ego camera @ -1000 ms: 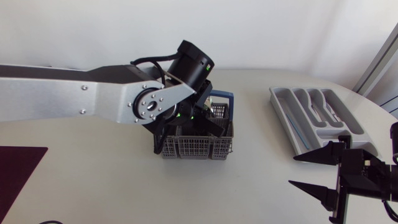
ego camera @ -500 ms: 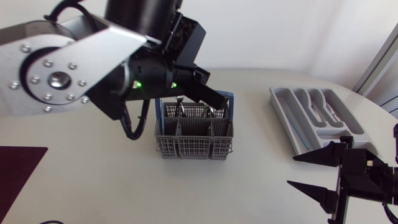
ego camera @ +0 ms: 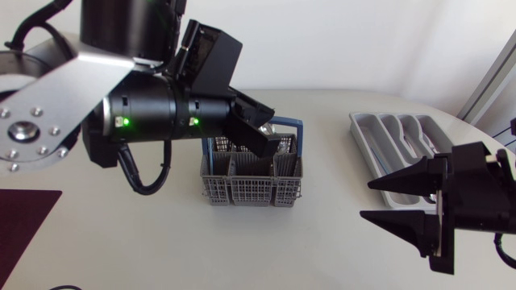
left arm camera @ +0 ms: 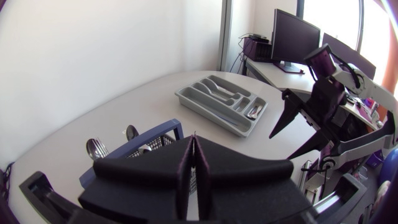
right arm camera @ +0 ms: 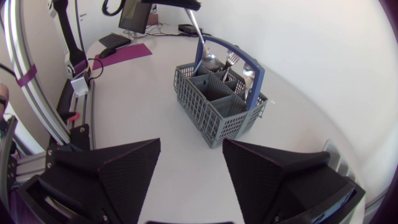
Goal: Sort the cutlery from the basket into the organizer compartments.
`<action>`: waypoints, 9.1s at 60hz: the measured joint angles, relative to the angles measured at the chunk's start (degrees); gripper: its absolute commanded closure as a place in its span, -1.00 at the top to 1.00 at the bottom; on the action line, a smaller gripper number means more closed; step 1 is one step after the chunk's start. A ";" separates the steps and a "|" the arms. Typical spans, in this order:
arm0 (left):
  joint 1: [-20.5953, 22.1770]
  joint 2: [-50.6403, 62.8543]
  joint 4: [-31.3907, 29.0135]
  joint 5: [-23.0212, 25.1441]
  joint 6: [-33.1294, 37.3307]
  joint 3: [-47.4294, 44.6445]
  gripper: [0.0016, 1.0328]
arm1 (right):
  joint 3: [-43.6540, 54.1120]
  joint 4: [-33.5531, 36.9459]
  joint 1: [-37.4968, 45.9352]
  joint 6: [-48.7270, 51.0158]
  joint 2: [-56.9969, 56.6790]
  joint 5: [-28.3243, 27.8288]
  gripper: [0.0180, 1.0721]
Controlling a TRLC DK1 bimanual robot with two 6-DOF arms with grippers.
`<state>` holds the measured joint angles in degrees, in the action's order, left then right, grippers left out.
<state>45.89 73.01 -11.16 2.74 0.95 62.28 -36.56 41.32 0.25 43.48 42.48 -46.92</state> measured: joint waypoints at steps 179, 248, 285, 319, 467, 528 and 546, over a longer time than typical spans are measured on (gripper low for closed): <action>21.22 27.36 65.70 -30.38 52.26 -15.06 -0.93 | -42.64 23.15 -7.13 -38.86 54.73 -5.38 -0.20; 18.29 28.11 66.31 -28.52 54.60 -13.03 -0.93 | -49.05 25.33 -8.11 -53.57 57.44 -2.73 -0.31; 18.29 28.30 66.34 -28.33 55.28 -13.03 -0.93 | -47.71 23.28 -7.63 -61.16 57.66 -2.82 -0.55; 18.29 28.74 66.66 -27.41 56.11 -13.03 -0.93 | -49.37 24.76 -7.65 -61.53 58.99 -4.44 -0.89; -2.71 19.19 -5.33 0.94 34.21 6.80 0.65 | -66.86 38.42 34.23 28.39 79.95 15.56 -0.89; -6.08 6.21 -15.82 4.28 41.18 -0.24 0.65 | -50.25 16.90 36.96 60.35 78.42 39.54 -0.89; -8.02 2.67 -16.04 4.90 42.03 -3.82 0.65 | -47.34 10.86 36.24 60.72 76.56 40.13 -0.06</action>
<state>37.87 75.68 -27.20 7.64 42.98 58.46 -83.90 52.18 36.49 104.20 119.04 -6.79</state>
